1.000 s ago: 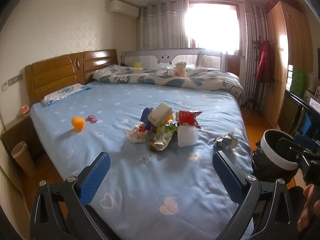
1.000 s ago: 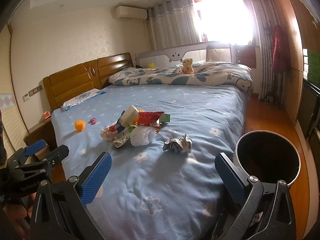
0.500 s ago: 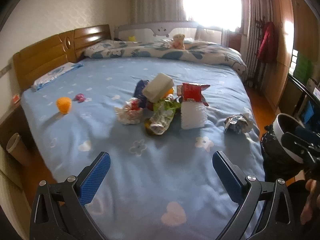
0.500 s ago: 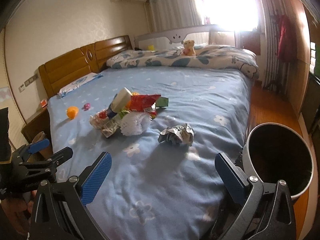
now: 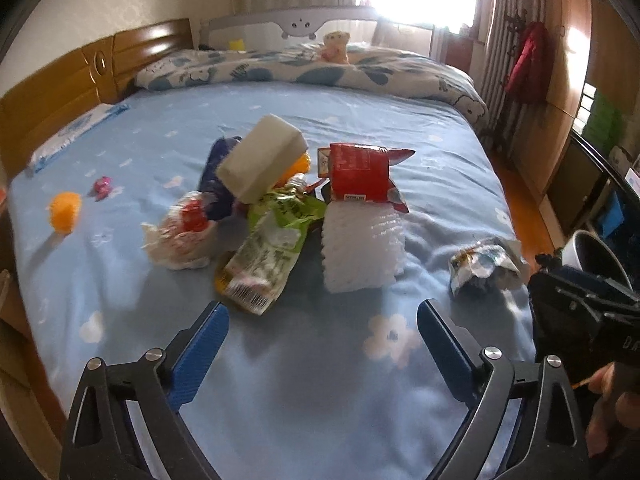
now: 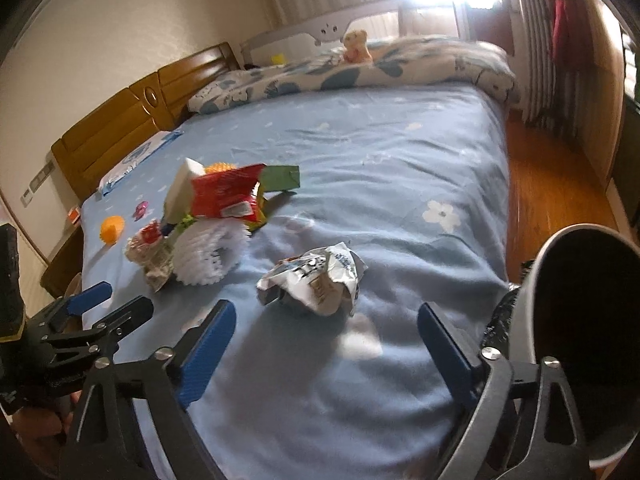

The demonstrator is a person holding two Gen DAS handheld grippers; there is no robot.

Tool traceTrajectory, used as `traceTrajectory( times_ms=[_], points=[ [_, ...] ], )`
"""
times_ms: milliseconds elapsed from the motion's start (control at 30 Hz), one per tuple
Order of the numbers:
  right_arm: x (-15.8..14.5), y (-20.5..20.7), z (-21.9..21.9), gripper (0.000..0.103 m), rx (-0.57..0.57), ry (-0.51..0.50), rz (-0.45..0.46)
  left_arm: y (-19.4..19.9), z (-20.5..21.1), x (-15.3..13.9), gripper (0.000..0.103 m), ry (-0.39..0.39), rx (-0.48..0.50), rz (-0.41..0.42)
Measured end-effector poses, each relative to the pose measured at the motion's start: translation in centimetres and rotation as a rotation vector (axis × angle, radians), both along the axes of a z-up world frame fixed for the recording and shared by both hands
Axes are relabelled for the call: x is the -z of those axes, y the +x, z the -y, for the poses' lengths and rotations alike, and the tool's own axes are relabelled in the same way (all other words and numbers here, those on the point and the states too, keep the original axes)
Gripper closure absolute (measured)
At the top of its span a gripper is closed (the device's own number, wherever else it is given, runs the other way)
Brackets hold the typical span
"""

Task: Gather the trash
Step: 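Grasp the white mesh foam sleeve with left tool while right tool grasps silver wrapper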

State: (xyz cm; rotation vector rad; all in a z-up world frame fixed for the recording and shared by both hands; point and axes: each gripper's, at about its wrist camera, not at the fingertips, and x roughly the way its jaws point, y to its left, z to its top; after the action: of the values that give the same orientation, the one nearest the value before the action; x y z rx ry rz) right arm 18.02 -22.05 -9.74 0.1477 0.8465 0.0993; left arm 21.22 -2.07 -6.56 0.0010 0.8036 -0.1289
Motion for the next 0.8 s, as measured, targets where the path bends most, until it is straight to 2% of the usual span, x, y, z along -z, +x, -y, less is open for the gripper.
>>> traceTrajectory(
  times_ms=[167, 200, 267, 300, 333, 367, 400, 500, 533, 800],
  points=[
    [2.0, 2.1, 0.3, 0.018, -0.007, 0.09, -0.063, 3.4, 0.9, 0.8, 0.009, -0.004, 0.017, -0.025],
    [2.3, 2.3, 0.1, 0.021, -0.008, 0.124, -0.081, 4.0, 1.2, 1.0, 0.011, 0.0, 0.02, -0.027],
    [2.9, 2.9, 0.1, 0.027, -0.018, 0.158, -0.103, 5.2, 1.7, 1.6, 0.022, 0.01, 0.029, -0.041],
    [3.1, 3.1, 0.1, 0.031, -0.023, 0.168, -0.111, 5.8, 1.9, 2.0, 0.033, 0.01, 0.034, -0.051],
    [3.4, 3.3, 0.2, 0.039, -0.031, 0.18, -0.121, 6.2, 2.1, 2.4, 0.045, 0.005, 0.039, -0.065],
    [3.6, 3.4, 0.3, 0.046, -0.04, 0.191, -0.126, 6.5, 2.1, 2.9, 0.053, -0.003, 0.046, -0.083],
    [3.7, 3.4, 0.3, 0.057, -0.049, 0.211, -0.129, 6.7, 2.2, 3.2, 0.061, -0.009, 0.049, -0.098],
    [3.5, 3.2, 0.3, 0.073, -0.053, 0.206, -0.113, 6.2, 2.2, 3.3, 0.073, -0.014, 0.053, -0.087],
    [3.4, 3.2, 0.3, 0.081, -0.055, 0.205, -0.109, 5.6, 2.3, 3.1, 0.075, -0.011, 0.059, -0.075],
    [1.9, 1.0, 0.8, 0.089, -0.052, 0.224, -0.084, 0.7, 2.3, 1.4, 0.08, -0.038, 0.088, -0.047]
  ],
)
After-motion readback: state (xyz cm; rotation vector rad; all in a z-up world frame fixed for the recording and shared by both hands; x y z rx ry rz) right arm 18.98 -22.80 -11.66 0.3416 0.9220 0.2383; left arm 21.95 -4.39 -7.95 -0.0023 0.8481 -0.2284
